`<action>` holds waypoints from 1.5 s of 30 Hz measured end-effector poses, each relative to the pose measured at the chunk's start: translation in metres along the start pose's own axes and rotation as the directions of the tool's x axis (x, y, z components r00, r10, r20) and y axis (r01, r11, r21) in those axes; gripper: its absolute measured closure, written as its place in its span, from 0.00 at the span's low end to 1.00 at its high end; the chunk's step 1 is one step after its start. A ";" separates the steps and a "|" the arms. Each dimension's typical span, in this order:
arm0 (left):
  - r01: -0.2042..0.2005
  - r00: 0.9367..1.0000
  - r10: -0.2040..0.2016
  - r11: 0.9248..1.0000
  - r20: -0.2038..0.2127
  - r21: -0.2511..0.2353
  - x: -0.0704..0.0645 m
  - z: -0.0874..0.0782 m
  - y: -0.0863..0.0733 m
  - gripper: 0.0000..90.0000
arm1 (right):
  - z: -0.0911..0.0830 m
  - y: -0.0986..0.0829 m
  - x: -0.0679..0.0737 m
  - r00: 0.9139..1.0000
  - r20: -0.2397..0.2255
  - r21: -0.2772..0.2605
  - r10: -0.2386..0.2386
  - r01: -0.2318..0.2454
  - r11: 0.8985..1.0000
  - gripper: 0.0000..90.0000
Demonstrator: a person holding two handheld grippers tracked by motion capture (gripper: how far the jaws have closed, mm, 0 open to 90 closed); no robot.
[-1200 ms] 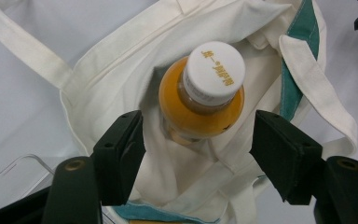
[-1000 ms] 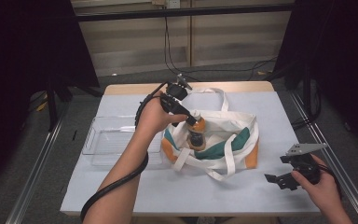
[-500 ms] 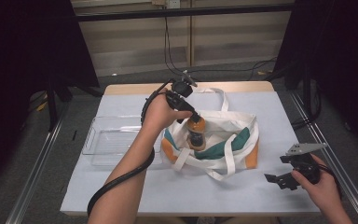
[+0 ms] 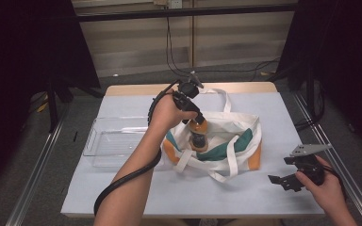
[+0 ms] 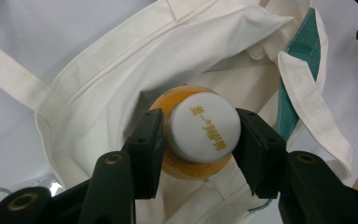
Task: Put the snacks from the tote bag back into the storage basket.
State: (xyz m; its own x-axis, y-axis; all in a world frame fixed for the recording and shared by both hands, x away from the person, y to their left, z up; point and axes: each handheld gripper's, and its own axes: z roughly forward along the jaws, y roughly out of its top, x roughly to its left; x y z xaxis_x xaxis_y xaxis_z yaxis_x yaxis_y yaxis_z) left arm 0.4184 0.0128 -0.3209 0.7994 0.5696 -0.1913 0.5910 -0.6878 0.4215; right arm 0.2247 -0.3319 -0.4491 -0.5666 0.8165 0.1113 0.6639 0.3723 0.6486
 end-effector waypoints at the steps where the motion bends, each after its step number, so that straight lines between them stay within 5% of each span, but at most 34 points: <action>1: -0.003 1.000 0.003 1.000 -0.002 0.006 0.000 0.000 0.000 0.61 | 0.000 0.000 0.000 1.000 0.000 0.004 0.001 -0.001 1.000 0.03; 16: -0.042 0.998 0.044 0.998 -0.047 0.045 -0.008 -0.001 0.006 0.66 | 0.000 0.000 -0.001 1.000 -0.010 0.006 -0.002 0.002 1.000 0.03; 32: -0.025 0.998 0.028 0.999 -0.065 0.049 -0.015 -0.003 0.012 0.66 | 0.001 -0.001 -0.002 1.000 -0.022 0.007 -0.002 0.003 1.000 0.03; 45: -0.021 0.998 0.025 0.998 -0.065 0.062 -0.021 -0.026 0.022 0.66 | 0.001 -0.001 -0.002 1.000 -0.027 0.007 -0.008 0.008 1.000 0.03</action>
State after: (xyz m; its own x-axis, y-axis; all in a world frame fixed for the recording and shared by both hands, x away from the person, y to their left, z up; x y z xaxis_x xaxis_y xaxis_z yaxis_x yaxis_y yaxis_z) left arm 0.4113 -0.0026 -0.2846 0.8054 0.5800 -0.1223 0.5793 -0.7264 0.3699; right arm 0.2254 -0.3333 -0.4512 -0.5851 0.8010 0.1265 0.6625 0.3822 0.6442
